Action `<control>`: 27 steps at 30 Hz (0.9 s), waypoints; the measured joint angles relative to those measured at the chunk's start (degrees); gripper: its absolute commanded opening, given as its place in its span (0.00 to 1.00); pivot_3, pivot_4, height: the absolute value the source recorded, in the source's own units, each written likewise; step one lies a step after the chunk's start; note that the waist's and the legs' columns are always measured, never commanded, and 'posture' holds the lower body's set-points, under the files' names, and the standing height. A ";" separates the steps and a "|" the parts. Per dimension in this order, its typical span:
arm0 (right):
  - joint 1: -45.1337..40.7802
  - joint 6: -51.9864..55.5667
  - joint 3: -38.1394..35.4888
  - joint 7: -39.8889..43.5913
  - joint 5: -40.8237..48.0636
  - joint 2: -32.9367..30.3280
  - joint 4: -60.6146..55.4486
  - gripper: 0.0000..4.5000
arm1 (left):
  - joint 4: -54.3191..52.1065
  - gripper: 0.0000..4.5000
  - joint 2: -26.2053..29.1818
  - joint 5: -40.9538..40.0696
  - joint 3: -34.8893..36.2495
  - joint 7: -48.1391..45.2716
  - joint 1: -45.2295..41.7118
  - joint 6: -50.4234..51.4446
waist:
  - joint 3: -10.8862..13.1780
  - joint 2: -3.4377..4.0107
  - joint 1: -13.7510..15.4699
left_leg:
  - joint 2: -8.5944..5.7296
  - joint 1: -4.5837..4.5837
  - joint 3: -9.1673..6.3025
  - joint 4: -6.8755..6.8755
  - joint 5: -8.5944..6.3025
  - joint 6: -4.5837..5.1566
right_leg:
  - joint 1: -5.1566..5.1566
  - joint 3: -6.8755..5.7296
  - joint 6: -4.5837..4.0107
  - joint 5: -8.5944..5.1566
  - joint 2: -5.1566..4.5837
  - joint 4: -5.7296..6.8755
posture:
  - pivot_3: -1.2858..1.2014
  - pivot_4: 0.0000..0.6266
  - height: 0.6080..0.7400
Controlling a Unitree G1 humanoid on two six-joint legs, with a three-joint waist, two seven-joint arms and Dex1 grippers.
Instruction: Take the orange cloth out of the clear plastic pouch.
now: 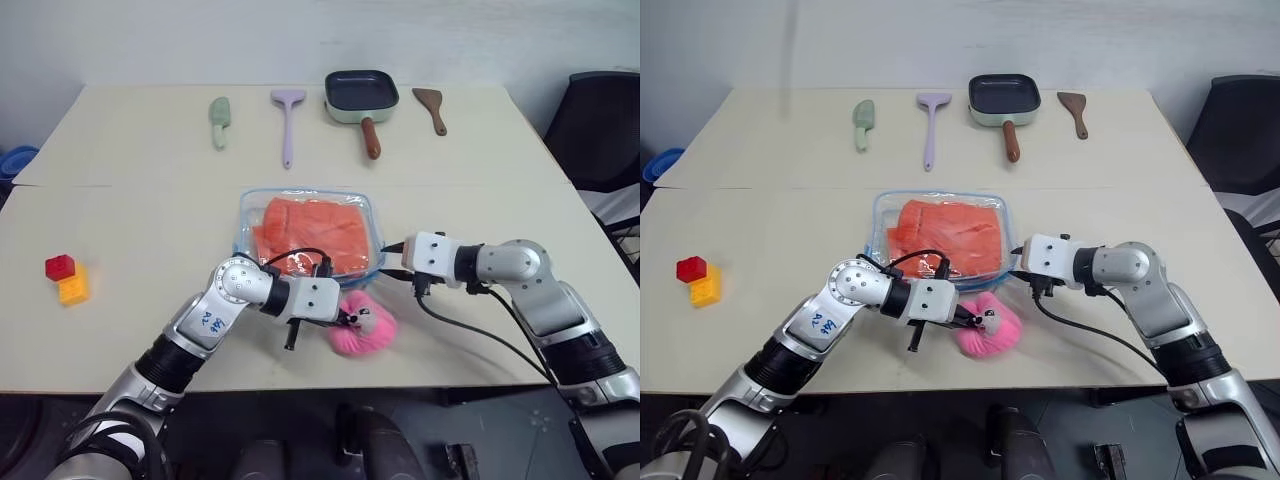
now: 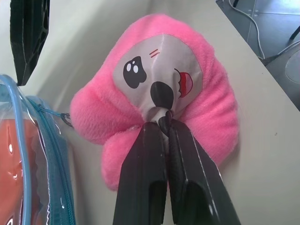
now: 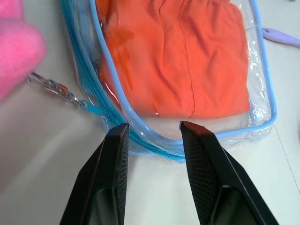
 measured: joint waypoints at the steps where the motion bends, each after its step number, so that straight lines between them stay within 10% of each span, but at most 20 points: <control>1: -0.14 -0.68 0.28 0.00 -0.61 0.57 0.90 0.39 | 0.00 0.00 0.01 0.00 0.01 0.01 0.00 -0.02 | 0.01 0.01 -0.01 | 0.00 0.00 0.00 0.00 0.00 0.00 | 0.00 0.00 0.00 0.00 -0.01 0.01 | 0.52 0.24 1.00; 4: -2.03 -3.28 1.46 -0.07 -2.50 1.58 4.63 0.39 | 0.00 0.00 0.06 0.01 0.07 0.01 0.00 -0.06 | 0.01 0.01 -0.15 | 0.00 0.00 0.00 0.00 0.00 0.00 | 0.00 0.00 0.00 0.00 -0.01 0.02 | 0.52 0.24 1.00; 11: -3.88 -6.88 1.50 1.57 -3.26 2.11 8.62 0.01 | -0.13 0.00 0.46 -0.07 0.47 0.27 0.25 0.12 | 0.01 0.02 -0.66 | 0.02 0.00 -0.02 0.00 0.01 -0.02 | 0.00 0.00 0.00 0.00 -0.02 0.03 | 0.52 0.24 1.00; 27: 1.57 -12.82 -3.45 7.55 1.03 -7.17 1.95 0.01 | -1.94 0.00 20.69 -9.82 23.48 0.54 14.04 8.58 | 0.11 0.18 -0.98 | 0.15 0.06 0.02 -0.06 -0.01 -0.11 | -0.09 -0.03 -0.14 -0.08 0.00 -0.05 | 0.52 0.24 1.00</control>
